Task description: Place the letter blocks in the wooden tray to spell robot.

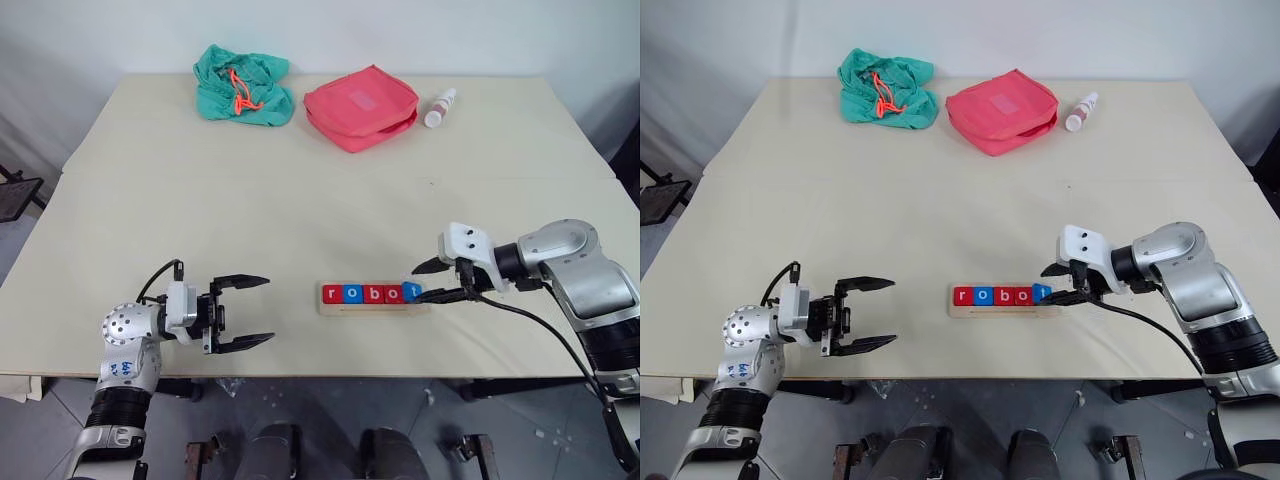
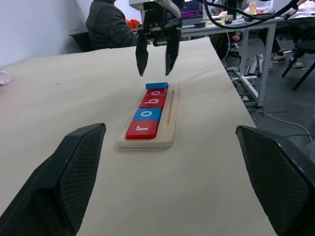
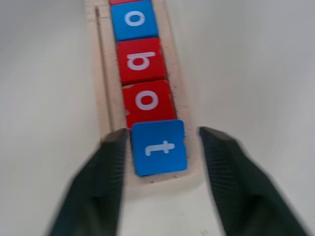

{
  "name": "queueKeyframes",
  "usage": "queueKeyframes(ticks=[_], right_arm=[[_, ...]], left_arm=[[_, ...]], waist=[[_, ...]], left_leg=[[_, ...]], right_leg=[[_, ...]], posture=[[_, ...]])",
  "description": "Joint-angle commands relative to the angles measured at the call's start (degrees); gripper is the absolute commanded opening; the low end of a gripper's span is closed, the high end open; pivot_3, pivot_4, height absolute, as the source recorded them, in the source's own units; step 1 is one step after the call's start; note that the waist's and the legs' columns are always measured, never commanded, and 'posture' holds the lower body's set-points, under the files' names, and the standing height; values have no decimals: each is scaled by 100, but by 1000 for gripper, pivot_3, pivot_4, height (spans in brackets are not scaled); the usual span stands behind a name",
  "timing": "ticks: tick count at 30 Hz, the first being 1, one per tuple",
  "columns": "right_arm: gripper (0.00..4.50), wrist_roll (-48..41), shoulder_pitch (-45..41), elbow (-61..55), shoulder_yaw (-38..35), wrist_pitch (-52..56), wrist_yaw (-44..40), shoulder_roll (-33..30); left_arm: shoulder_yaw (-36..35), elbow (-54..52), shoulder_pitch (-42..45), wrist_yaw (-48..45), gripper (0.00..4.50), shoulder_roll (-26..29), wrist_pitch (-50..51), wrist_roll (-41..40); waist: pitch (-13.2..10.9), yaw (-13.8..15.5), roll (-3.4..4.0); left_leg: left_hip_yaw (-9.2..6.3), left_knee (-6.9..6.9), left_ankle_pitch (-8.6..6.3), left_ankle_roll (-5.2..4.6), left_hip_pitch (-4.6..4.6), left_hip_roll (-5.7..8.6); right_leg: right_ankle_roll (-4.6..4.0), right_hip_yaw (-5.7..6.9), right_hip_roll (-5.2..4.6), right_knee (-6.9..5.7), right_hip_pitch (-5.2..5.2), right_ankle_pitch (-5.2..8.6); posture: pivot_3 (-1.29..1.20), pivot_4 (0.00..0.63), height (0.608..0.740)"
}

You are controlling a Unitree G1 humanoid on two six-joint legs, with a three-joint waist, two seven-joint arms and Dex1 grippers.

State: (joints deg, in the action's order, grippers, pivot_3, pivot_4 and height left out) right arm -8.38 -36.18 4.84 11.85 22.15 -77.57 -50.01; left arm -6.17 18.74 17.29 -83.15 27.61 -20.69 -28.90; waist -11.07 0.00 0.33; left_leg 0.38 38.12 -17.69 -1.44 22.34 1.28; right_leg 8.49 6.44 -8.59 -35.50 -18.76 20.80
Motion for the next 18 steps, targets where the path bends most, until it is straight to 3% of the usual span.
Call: queueKeyframes(ticks=[1, 4, 18], right_arm=[[962, 52, -172, 195, -142, -182, 118, 20], [53, 81, -221, 317, -95, -251, 143, 55], [53, 282, -141, 520, 55, -441, 325, 332]], left_arm=[[-19, -31, 62, -7, 4500, 1, -82, -17], [-20, -27, 66, -11, 4500, 5, -82, -19], [-44, -152, -46, 56, 4500, 36, -59, -23]], waist=[[0, -5, 0], [0, -7, 0], [0, -4, 0]], left_leg=[[0, 0, 0, 0, 0, 0], [2, 0, 0, 0, 0, -1], [1, 0, 0, 0, 0, -1]], right_leg=[[0, 0, 0, 0, 0, 0], [0, 0, 0, 0, 0, 0], [0, 0, 0, -1, -1, 0]], posture=[[0, 150, 740], [0, 150, 740], [0, 150, 740]])
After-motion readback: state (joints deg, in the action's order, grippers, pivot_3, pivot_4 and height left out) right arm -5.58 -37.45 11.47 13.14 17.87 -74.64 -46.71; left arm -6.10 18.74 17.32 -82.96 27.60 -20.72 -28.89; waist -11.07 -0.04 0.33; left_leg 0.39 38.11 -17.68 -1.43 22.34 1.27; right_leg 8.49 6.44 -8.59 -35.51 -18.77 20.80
